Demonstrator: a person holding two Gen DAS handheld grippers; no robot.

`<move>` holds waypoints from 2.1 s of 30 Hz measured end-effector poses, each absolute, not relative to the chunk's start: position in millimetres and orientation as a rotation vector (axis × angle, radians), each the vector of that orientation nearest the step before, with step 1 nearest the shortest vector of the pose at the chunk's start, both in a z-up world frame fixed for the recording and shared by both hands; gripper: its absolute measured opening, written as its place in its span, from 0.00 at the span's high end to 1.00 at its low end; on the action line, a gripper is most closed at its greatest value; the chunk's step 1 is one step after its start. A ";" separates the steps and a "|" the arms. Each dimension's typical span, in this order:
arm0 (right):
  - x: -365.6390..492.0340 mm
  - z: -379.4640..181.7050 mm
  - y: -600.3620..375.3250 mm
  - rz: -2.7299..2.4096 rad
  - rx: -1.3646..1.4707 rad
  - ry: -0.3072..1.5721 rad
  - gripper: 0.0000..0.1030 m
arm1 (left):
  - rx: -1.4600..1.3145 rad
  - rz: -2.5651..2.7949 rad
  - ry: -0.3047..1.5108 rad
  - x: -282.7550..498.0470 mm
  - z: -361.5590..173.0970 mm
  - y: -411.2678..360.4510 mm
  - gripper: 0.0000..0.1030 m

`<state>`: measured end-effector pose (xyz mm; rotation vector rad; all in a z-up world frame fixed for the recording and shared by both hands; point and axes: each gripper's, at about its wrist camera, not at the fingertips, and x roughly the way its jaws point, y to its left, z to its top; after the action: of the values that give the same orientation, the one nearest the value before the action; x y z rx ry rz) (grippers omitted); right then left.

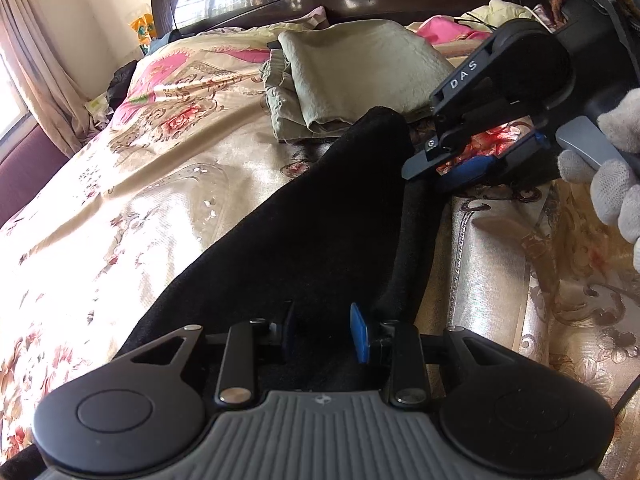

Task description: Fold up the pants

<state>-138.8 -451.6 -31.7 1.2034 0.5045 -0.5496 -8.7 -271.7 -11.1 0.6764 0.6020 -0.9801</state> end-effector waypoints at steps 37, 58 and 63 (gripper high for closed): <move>-172.9 -25.8 -476.7 -0.409 1.140 0.459 0.54 | 0.632 -0.998 0.605 -24.7 3.0 -277.9 0.52; -155.8 -13.4 -489.6 -0.264 0.938 0.622 0.69 | 0.736 -0.853 0.614 -4.3 -5.1 -222.3 0.47; -147.8 -29.2 -505.6 -0.156 1.022 0.591 0.63 | 0.746 -0.866 0.626 -2.8 -4.5 -227.2 0.47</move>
<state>-147.8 -505.6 -29.2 1.0220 0.5914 -0.1560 -2.8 -227.2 -4.5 0.7457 0.6264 -0.8656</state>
